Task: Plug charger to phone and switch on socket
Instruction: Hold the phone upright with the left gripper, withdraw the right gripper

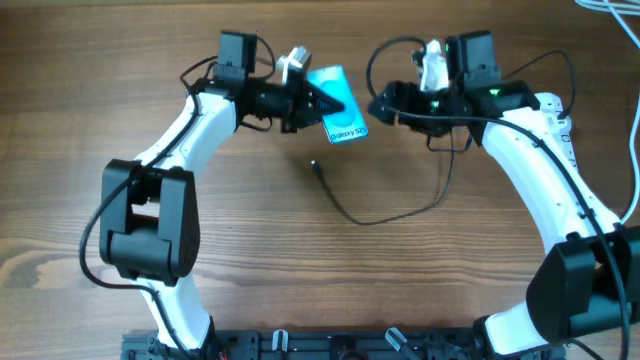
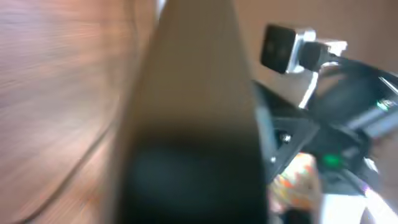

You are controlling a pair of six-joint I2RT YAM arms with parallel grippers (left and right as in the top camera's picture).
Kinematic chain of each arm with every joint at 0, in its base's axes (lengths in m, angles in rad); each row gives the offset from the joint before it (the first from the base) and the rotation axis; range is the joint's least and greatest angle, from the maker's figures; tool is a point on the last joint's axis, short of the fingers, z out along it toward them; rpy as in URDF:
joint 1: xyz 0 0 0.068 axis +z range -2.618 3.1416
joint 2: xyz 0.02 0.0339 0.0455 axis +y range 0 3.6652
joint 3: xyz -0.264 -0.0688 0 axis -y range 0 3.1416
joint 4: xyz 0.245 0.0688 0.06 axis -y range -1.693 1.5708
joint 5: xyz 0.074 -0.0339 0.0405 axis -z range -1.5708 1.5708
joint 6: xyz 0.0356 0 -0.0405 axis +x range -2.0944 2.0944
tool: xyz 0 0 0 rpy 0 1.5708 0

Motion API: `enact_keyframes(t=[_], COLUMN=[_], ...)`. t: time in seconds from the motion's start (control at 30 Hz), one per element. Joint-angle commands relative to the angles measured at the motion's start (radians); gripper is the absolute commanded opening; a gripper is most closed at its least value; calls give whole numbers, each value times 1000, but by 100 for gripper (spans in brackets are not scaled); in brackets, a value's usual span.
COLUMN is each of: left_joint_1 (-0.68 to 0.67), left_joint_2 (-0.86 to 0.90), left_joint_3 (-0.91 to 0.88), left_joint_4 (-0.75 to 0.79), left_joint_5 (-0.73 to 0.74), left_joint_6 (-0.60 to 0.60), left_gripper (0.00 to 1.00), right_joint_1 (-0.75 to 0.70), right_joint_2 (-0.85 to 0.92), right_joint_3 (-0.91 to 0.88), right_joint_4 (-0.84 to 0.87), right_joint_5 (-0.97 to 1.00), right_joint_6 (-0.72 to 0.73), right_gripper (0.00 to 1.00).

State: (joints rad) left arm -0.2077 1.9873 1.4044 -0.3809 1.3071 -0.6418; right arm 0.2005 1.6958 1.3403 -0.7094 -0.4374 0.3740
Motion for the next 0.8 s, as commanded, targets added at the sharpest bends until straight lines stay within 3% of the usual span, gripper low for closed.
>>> enact_keyframes(t=[0.0, 0.07, 0.17, 0.2, 0.43, 0.77], left_joint_1=[3, 3, 3, 3, -71, -102], left_joint_2=[-22, -22, -22, -22, -22, -16], left_joint_3=[19, 19, 19, 19, 19, 19], left_joint_4=[-286, -426, -548, -571, -614, -561], left_joint_5=[-647, -940, -1234, -1271, -1472, -1477], left_joint_6=[204, 216, 216, 216, 216, 216], left_gripper=[4, 4, 4, 4, 4, 7], right_joint_1=[1, 1, 2, 2, 2, 2], right_joint_2=[15, 15, 15, 15, 15, 15], right_joint_3=[-7, -7, -7, -7, -7, -7], right_joint_4=[-69, -107, -107, -101, -70, -61], right_joint_5=[311, 371, 381, 381, 381, 381], right_joint_6=[-61, -61, -59, -60, -59, -59], right_gripper=[95, 100, 100, 100, 100, 100])
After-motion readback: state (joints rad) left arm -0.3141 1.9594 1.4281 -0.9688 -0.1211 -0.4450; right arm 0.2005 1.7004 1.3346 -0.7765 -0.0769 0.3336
